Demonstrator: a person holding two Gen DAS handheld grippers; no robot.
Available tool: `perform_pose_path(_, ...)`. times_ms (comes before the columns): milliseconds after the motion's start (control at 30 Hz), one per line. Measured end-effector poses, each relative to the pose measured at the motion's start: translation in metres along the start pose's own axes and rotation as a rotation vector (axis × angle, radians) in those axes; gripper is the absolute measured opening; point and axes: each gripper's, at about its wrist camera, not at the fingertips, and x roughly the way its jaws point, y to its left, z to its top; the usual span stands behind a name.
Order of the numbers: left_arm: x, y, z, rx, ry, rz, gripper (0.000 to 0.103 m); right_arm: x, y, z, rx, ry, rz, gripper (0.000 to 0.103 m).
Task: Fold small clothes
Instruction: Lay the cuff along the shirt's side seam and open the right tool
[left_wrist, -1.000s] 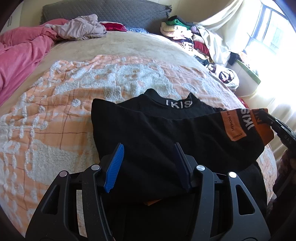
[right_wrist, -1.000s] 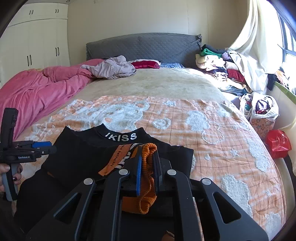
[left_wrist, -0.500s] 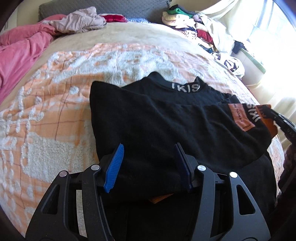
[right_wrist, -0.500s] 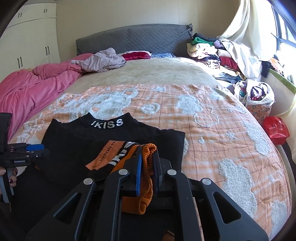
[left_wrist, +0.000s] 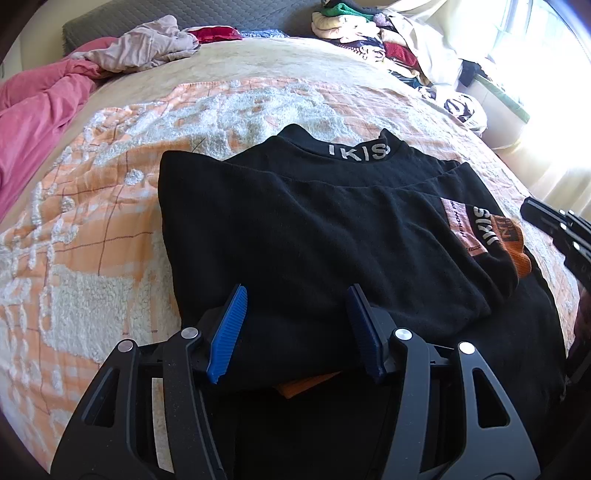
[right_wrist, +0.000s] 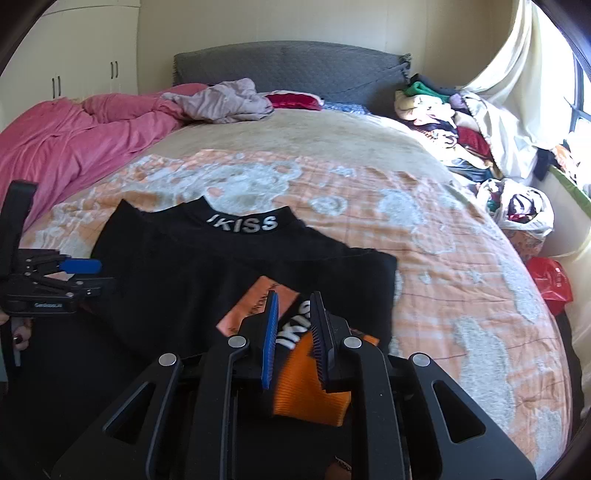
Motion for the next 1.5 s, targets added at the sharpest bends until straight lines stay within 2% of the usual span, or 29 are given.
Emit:
perform_pose_path(67, 0.001, 0.001, -0.001, -0.004, 0.002, 0.003, 0.048, 0.008, 0.009, 0.0, -0.011, 0.031, 0.038, 0.023)
perform_pose_path(167, 0.001, 0.0, -0.002, -0.004, 0.001, 0.007, 0.048, 0.021, 0.02, -0.003, -0.06, 0.075, 0.035, 0.024)
perform_pose_path(267, 0.002, 0.001, -0.002, -0.008, 0.002, 0.003, 0.049, 0.045, 0.014, -0.014, -0.07, 0.208, -0.017, 0.024)
perform_pose_path(300, 0.002, 0.001, -0.002, -0.011, 0.003, -0.001, 0.049, 0.049, 0.01, -0.018, -0.061, 0.225, -0.005, 0.022)
perform_pose_path(400, 0.001, 0.001, -0.003, -0.014, 0.0, -0.006, 0.049, 0.05, -0.001, -0.021, -0.021, 0.23, 0.02, 0.02)
perform_pose_path(667, -0.001, 0.002, -0.004, -0.025, -0.004, -0.01, 0.05, 0.047, 0.003, -0.025, -0.03, 0.208, -0.002, 0.021)
perform_pose_path(833, -0.003, 0.0, -0.005, -0.023, -0.008, -0.007, 0.051, 0.041, -0.003, -0.027, 0.009, 0.185, 0.037, 0.024)
perform_pose_path(933, -0.005, -0.001, -0.005, -0.023, -0.008, -0.005, 0.052, 0.034, -0.001, -0.025, 0.016, 0.178, 0.05, 0.029)
perform_pose_path(1000, -0.005, -0.001, -0.005, -0.026, -0.008, -0.006, 0.052, 0.03, 0.001, -0.025, 0.011, 0.173, 0.057, 0.037)
perform_pose_path(1133, -0.009, -0.002, -0.005, -0.027, -0.009, -0.011, 0.054, 0.024, 0.006, -0.024, -0.003, 0.162, 0.049, 0.041)
perform_pose_path(1200, -0.011, -0.004, -0.005, -0.025, -0.011, -0.014, 0.056, 0.022, 0.005, -0.023, 0.004, 0.156, 0.045, 0.047)
perform_pose_path(1367, -0.014, -0.009, -0.006, -0.013, -0.014, -0.015, 0.059, 0.015, 0.0, -0.021, 0.037, 0.128, 0.04, 0.052)
perform_pose_path(1400, -0.015, -0.01, -0.006, -0.01, -0.015, -0.013, 0.06, 0.013, -0.001, -0.02, 0.044, 0.12, 0.036, 0.059)
perform_pose_path(1500, -0.016, -0.012, -0.006, -0.01, -0.015, -0.017, 0.062, 0.01, -0.004, -0.019, 0.063, 0.105, 0.039, 0.064)
